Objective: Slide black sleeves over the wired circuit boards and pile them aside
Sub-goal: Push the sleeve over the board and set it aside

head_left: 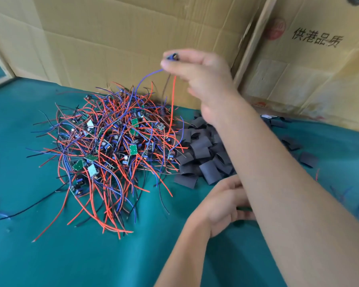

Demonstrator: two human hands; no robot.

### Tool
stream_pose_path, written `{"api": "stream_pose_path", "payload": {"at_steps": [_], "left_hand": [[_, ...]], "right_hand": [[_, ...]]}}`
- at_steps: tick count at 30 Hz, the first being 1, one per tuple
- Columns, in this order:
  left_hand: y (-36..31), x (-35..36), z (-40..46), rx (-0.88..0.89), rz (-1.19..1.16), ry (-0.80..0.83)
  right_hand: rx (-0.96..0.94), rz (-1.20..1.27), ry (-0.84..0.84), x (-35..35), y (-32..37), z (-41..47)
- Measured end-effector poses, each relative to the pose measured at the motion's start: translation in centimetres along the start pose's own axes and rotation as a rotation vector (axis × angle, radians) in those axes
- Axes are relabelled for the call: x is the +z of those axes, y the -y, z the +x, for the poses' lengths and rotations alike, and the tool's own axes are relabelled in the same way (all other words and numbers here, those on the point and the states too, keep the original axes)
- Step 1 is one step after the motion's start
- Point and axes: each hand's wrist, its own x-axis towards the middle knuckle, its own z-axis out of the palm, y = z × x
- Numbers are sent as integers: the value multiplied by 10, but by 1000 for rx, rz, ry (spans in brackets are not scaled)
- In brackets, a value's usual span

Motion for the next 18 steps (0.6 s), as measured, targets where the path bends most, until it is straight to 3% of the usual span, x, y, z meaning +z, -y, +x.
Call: {"api": "stream_pose_path", "payload": {"at_steps": [3,5,8,11,14,18], "left_hand": [[-5,1,2,-1,-15,68],[-13,4,2,48,-81,62],[-23,6,-2,97,-301,90],[-21,8,-6,146,-250,131],[-11,12,-6,198,-43,71],[-11,10,-6,259,5,77]], "right_hand": [[34,298,9,-34,11,-25],[83,331,-45,-60,0,-50],[257,260,-229,-94,-37,-97],[388,168,-333,-117,-77,-132],[371,51,-312,-131,-101,-152],[222,-201,-143,-143,-109,-164]]}}
